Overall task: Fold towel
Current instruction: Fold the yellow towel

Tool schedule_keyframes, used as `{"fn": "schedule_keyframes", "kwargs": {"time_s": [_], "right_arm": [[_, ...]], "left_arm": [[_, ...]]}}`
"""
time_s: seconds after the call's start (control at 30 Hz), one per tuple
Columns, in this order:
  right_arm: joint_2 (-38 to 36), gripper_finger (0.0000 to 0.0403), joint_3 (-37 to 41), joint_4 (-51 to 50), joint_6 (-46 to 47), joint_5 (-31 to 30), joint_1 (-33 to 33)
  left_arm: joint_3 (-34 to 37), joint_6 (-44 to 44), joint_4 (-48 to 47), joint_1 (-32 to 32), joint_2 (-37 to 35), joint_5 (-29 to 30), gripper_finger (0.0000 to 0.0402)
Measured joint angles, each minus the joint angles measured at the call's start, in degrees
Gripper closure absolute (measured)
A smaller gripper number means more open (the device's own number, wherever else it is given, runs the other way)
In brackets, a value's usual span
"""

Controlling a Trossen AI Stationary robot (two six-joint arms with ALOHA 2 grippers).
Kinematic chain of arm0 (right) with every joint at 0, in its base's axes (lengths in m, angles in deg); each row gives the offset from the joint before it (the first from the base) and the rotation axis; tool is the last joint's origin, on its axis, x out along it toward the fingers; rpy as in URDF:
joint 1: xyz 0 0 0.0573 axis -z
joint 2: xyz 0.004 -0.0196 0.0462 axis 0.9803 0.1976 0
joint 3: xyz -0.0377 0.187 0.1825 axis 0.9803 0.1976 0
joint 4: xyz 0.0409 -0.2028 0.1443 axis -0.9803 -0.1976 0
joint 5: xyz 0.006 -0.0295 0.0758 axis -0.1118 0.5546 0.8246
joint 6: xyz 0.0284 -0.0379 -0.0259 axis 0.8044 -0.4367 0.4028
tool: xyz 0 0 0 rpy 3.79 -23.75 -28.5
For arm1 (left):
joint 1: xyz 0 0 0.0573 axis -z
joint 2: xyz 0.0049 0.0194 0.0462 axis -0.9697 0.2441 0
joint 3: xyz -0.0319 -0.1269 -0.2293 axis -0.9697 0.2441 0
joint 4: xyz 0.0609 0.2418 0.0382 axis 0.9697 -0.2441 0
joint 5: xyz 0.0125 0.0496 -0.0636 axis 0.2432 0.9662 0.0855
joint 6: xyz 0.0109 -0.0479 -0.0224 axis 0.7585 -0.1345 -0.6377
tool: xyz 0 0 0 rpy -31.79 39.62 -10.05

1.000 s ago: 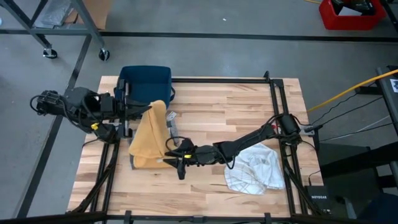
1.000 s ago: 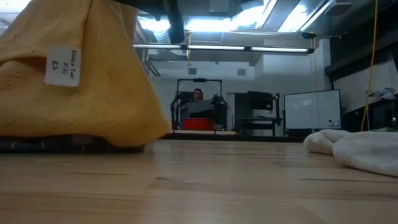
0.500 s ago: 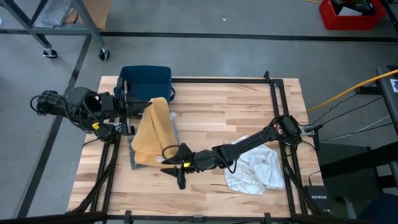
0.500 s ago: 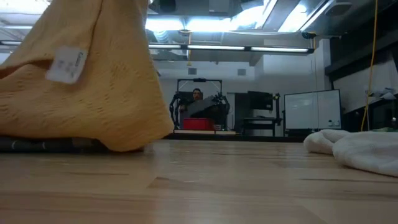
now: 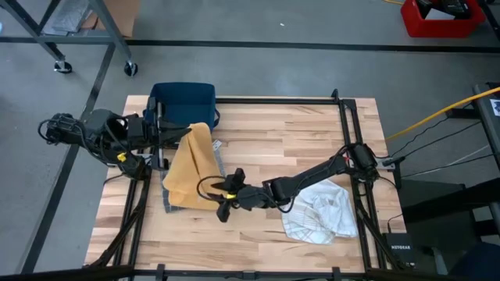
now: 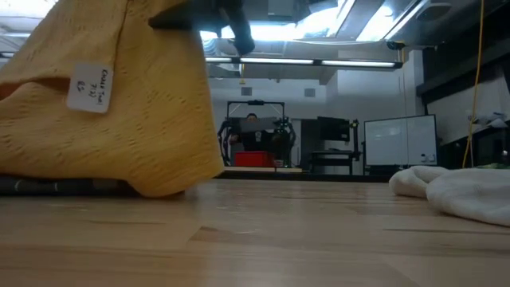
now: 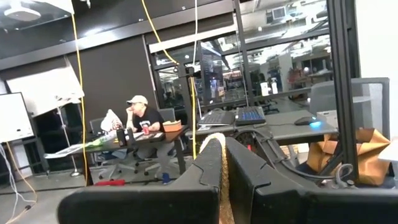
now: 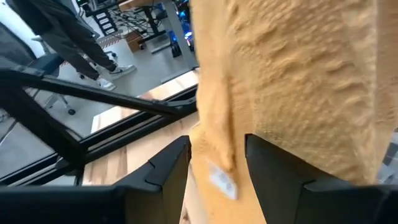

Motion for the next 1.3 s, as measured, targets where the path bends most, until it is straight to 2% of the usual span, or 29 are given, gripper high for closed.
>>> {"fn": "schedule_keyframes", "kwargs": {"time_s": [0.17, 0.37, 0.63, 1.07, 1.3], "right_arm": [[0.0, 0.0237, 0.0, 0.0, -0.02, 0.18, 1.18], [0.01, 0.0237, 0.02, 0.93, 0.0, 3.24, 1.89], [4.13, 0.0237, 0.02, 9.94, 0.44, 8.93, 1.65], [7.52, 0.0237, 0.09, 9.38, 1.31, 1.87, 1.79], [7.52, 0.0237, 0.09, 9.19, 1.29, 1.44, 1.79]], "left_arm": [[0.0, 0.0, 0.11, 0.0, 0.0, 0.0, 0.0401], [0.0, 0.0, 0.18, 0.0, 0.0, -0.02, 0.0401], [0.0, 1.49, 1.6, 0.0, 0.0, -0.07, 0.0401], [0.0, 1.26, 1.38, 0.0, 0.0, -0.07, 0.0401], [0.0, 1.05, 1.22, 0.0, 0.0, -0.07, 0.0401]]}}
